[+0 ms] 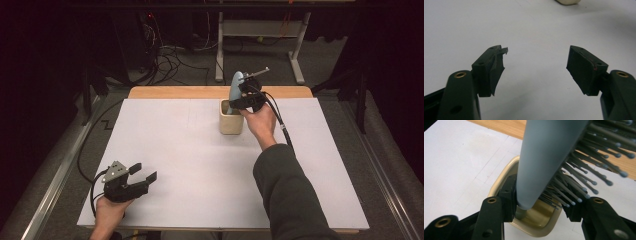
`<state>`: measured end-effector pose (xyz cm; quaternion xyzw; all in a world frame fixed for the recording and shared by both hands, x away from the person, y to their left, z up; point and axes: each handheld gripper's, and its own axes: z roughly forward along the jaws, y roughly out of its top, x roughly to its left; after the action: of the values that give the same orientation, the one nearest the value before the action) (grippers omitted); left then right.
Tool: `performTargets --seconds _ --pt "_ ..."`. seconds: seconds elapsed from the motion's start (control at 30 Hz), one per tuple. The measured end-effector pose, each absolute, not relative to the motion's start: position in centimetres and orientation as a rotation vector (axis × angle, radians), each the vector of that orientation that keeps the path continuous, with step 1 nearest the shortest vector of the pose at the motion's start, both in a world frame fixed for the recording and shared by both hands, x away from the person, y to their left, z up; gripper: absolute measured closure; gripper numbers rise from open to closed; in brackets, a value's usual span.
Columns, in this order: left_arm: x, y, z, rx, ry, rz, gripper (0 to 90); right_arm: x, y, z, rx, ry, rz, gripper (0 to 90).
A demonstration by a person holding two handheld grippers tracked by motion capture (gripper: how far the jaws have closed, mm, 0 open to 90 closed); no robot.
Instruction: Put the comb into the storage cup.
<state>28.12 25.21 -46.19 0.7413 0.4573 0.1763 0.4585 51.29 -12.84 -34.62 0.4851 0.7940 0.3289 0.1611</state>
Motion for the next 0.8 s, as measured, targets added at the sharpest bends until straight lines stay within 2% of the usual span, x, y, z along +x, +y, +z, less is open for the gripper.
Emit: performTargets --seconds 0.8 --pt "28.12 25.2 -46.2 1.827 1.125 0.433 30.1 51.32 -12.96 -34.64 1.392 2.27 0.945 50.3"
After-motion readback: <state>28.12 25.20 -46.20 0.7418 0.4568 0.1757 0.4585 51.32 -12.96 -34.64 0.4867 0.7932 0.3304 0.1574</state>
